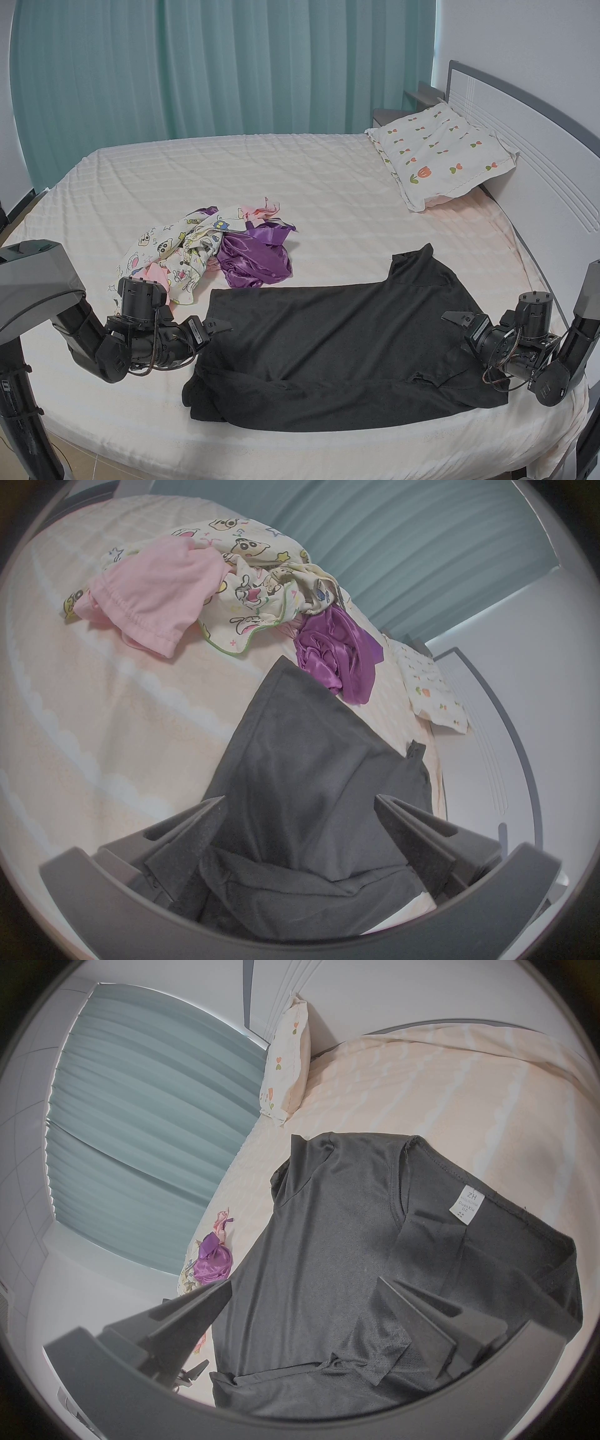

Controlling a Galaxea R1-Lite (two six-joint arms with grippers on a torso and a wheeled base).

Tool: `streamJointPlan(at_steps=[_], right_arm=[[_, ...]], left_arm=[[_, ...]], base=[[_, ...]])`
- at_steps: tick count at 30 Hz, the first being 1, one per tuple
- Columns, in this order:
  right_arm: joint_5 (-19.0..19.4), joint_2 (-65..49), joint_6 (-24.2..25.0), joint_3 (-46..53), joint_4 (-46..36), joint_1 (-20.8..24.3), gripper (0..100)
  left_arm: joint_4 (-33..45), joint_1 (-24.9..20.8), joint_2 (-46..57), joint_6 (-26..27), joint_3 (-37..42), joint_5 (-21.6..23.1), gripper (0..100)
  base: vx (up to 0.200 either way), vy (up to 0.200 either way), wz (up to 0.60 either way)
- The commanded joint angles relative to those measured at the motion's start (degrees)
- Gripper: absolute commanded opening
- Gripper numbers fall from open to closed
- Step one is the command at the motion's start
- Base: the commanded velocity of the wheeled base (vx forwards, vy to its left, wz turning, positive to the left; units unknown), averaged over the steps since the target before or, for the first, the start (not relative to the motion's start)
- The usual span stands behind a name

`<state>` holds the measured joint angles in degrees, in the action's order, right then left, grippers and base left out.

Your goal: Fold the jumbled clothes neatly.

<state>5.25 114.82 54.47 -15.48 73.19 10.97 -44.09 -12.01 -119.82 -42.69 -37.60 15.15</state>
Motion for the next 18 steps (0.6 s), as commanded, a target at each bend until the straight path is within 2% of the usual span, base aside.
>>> streamJointPlan(at_steps=[1,3,7,18], right_arm=[[0.0,0.0,-0.5,0.0,0.0,0.0,100],[0.0,0.0,-0.7,0.0,0.0,0.0,100],[0.0,0.1,-0.7,0.0,0.0,0.0,100],[0.1,0.2,-0.7,0.0,0.0,0.0,100]], left_arm=[[-0.3,-0.1,0.5,3.4,2.4,0.1,100],[-0.3,-0.2,0.6,7.1,3.4,-0.7,100],[-0.4,-0.2,2.0,10.5,5.8,-1.7,100],[-0.3,-0.6,1.7,10.9,6.9,-2.0,100]], base=[[0.0,0.0,0.0],[0.0,0.0,0.0],[0.0,0.0,0.0],[0.0,0.0,0.0]])
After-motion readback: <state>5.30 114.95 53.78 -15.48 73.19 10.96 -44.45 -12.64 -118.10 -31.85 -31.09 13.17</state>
